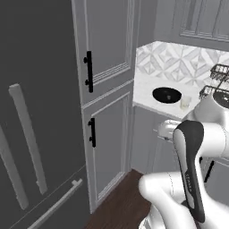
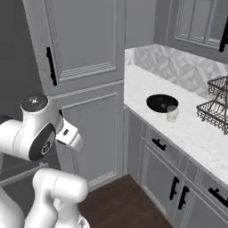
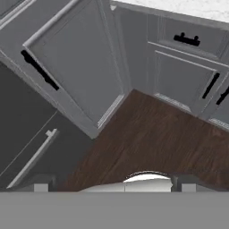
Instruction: Grab a lemon wedge from the fridge and one ice cube from the ice bowl, and put them in the glass of lemonade.
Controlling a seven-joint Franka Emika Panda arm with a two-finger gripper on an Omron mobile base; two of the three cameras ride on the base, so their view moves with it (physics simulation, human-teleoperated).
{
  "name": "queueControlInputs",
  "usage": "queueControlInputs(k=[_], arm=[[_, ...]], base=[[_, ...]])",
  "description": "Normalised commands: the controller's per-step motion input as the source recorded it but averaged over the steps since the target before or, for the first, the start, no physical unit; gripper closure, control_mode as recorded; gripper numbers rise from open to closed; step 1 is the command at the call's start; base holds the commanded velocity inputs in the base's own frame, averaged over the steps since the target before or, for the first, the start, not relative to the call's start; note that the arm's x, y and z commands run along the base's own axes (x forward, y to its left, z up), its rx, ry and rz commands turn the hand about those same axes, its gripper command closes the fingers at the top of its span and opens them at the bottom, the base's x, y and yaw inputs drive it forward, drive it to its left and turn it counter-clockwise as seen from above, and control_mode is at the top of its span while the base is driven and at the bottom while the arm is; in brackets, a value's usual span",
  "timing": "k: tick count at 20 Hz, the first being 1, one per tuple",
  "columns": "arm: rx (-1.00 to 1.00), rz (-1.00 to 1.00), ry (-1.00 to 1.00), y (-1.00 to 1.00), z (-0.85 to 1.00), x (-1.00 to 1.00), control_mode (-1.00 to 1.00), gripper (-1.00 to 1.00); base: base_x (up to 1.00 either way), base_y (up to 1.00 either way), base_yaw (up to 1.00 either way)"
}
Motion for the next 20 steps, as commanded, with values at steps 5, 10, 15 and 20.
queueControlInputs(k=[5,10,15,20], arm=[[0.00,0.00,0.00,0.00,0.00,0.00,1.00,-1.00],[0.00,0.00,0.00,0.00,0.00,0.00,1.00,-1.00],[0.00,0.00,0.00,0.00,0.00,0.00,1.00,-1.00],[0.00,0.00,0.00,0.00,0.00,0.00,1.00,-1.00]], base=[[-0.25,0.75,0.77],[-0.05,0.74,0.75],[-0.21,0.11,0.51],[-0.31,-0.43,0.19]])
